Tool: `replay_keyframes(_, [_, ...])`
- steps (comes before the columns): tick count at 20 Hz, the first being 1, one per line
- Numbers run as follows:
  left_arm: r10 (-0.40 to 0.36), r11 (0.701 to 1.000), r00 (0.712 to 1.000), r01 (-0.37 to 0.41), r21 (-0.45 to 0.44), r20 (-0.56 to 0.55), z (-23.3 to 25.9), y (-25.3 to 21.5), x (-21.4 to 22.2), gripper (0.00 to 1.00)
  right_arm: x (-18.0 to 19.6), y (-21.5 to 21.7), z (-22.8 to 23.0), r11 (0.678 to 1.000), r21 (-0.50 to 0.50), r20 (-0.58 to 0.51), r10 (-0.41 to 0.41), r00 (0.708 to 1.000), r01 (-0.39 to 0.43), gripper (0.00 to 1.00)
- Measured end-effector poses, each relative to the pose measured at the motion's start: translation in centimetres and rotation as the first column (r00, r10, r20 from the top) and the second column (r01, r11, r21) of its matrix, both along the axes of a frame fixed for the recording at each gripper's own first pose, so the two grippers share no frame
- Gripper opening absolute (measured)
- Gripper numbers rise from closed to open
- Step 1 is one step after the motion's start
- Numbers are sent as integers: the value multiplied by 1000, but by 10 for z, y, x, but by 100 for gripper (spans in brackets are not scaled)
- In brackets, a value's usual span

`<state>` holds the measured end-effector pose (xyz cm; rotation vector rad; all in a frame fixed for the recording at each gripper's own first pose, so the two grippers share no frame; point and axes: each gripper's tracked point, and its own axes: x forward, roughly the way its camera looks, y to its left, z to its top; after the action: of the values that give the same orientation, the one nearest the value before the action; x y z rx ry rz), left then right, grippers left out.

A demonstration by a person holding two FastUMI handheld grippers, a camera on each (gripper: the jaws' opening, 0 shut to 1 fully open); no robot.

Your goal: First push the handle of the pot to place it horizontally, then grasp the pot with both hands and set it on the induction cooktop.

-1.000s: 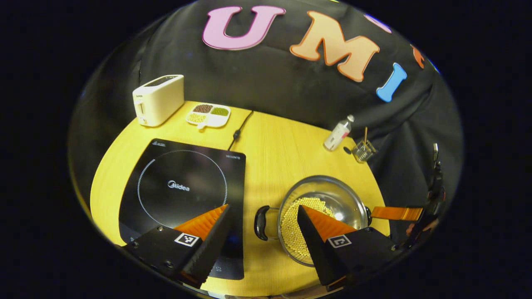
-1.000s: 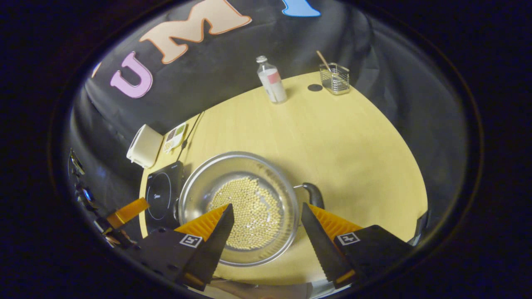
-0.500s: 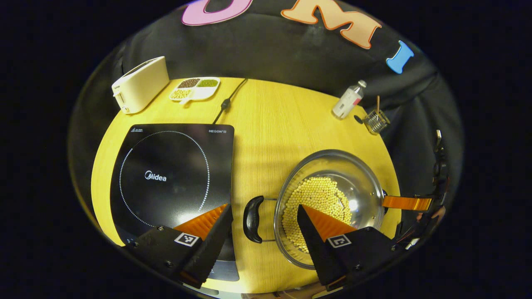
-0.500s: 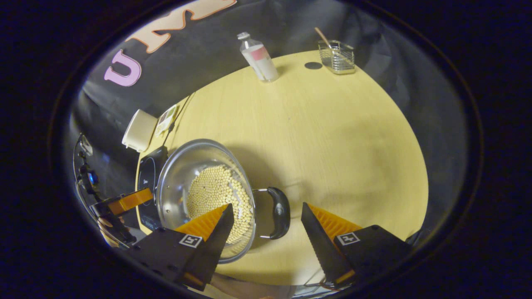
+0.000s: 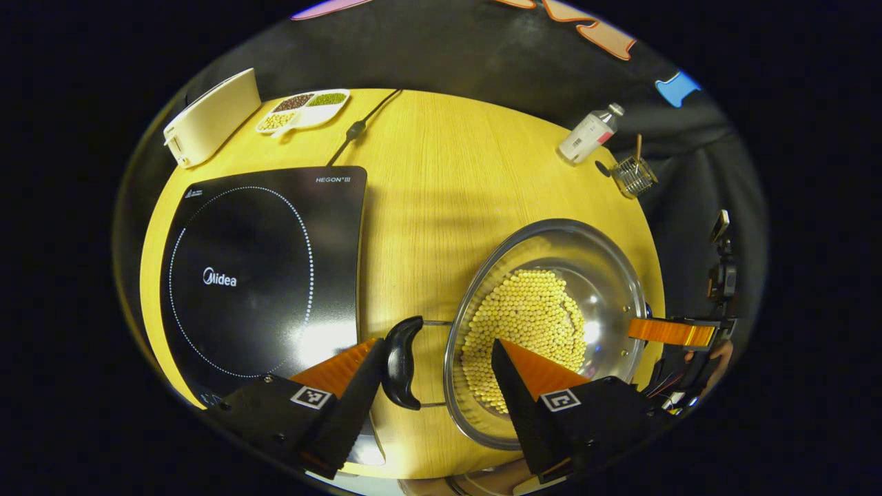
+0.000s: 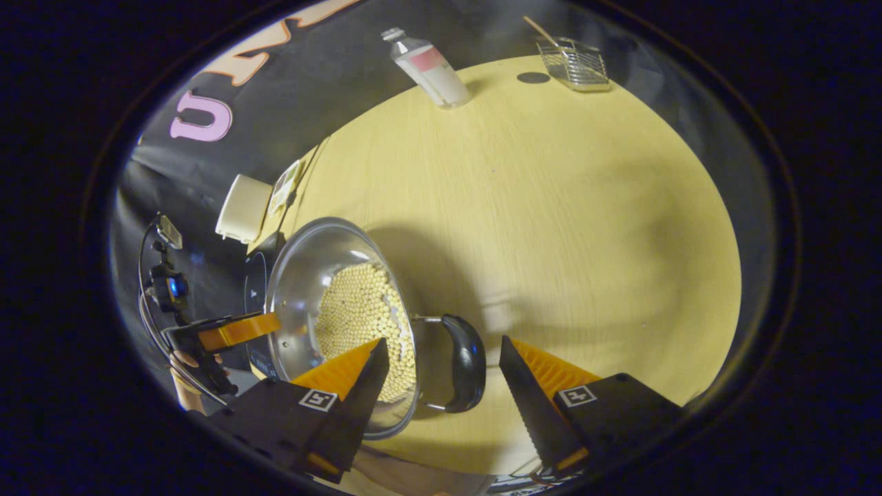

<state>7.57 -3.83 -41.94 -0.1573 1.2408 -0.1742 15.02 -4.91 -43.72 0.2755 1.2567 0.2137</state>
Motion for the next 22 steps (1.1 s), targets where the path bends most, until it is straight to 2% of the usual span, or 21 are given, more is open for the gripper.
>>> replay_keyframes(1, [-1, 1000, 1000, 1, 2, -10, -2, -1, 0, 94, -3, 0, -2, 1000, 9, -10, -4, 1000, 4, 93])
replay_keyframes(2, [-2, 1000, 1000, 2, 1, -23, -5, -1, -1, 94, -2, 1, -4, 1000, 15, -16, -4, 1000, 4, 100])
replay_keyframes(4, [0, 1000, 999, 0, -1, -54, -11, -2, -3, 94, -5, 2, -8, 1000, 19, -22, -1, 1000, 2, 100])
replay_keyframes(5, [4, 1000, 997, -4, 1, -71, -14, -2, -4, 94, -4, 3, -11, 1000, 21, -26, 4, 1000, -3, 89])
replay_keyframes(6, [9, 1000, 997, -8, 5, -83, -17, -2, -5, 94, -4, 4, -13, 1000, 21, -30, 11, 999, -10, 98])
replay_keyframes(8, [12, 1000, 996, -11, 12, -90, -19, -1, -4, 93, -2, 8, -16, 999, 34, -35, 14, 999, -13, 77])
replay_keyframes(9, [11, 1000, 996, -10, 15, -91, -20, 0, -4, 92, -5, 10, -18, 999, 41, -42, 17, 999, -15, 81])
replay_keyframes(10, [10, 1000, 995, -7, 23, -96, -20, 2, -5, 90, -4, 11, -20, 999, 45, -45, 14, 999, -12, 72])
replay_keyframes(11, [13, 999, 995, -9, 39, -100, -22, 6, -5, 89, -3, 10, -19, 999, 43, -46, 13, 999, -11, 81])
replay_keyframes(12, [16, 998, 994, -10, 57, -107, -25, 10, -6, 87, 0, 6, -20, 999, 32, -47, 6, 999, -4, 71])
replay_keyframes(14, [23, 998, 994, -17, 57, -111, -23, 12, -6, 71, -1, 7, -22, 999, 47, -60, -5, 998, 7, 53])
replay_keyframes(15, [20, 998, 993, -13, 58, -115, -24, 12, -8, 66, -1, 8, -25, 998, 61, -60, -15, 998, 19, 48])
replay_keyframes(17, [18, 998, 993, -11, 61, -115, -24, 11, -8, 66, -2, 8, -22, 998, 63, -45, -7, 999, 10, 50])
replay_keyframes(18, [24, 998, 993, -17, 63, -117, -24, 11, -10, 61, -1, 7, -22, 999, 55, -36, 2, 999, 0, 54])
replay_keyframes(20, [29, 998, 991, -21, 61, -128, -24, 8, -15, 62, -2, 4, -22, 999, 48, -40, 12, 999, -10, 55])
replay_keyframes(21, [26, 998, 991, -19, 61, -128, -23, 6, -17, 59, -6, 1, -20, 999, 51, -47, 13, 999, -10, 50])
replay_keyframes(22, [19, 998, 992, -11, 60, -128, -20, 3, -21, 61, -11, -1, -17, 999, 53, -49, 13, 999, -10, 54])
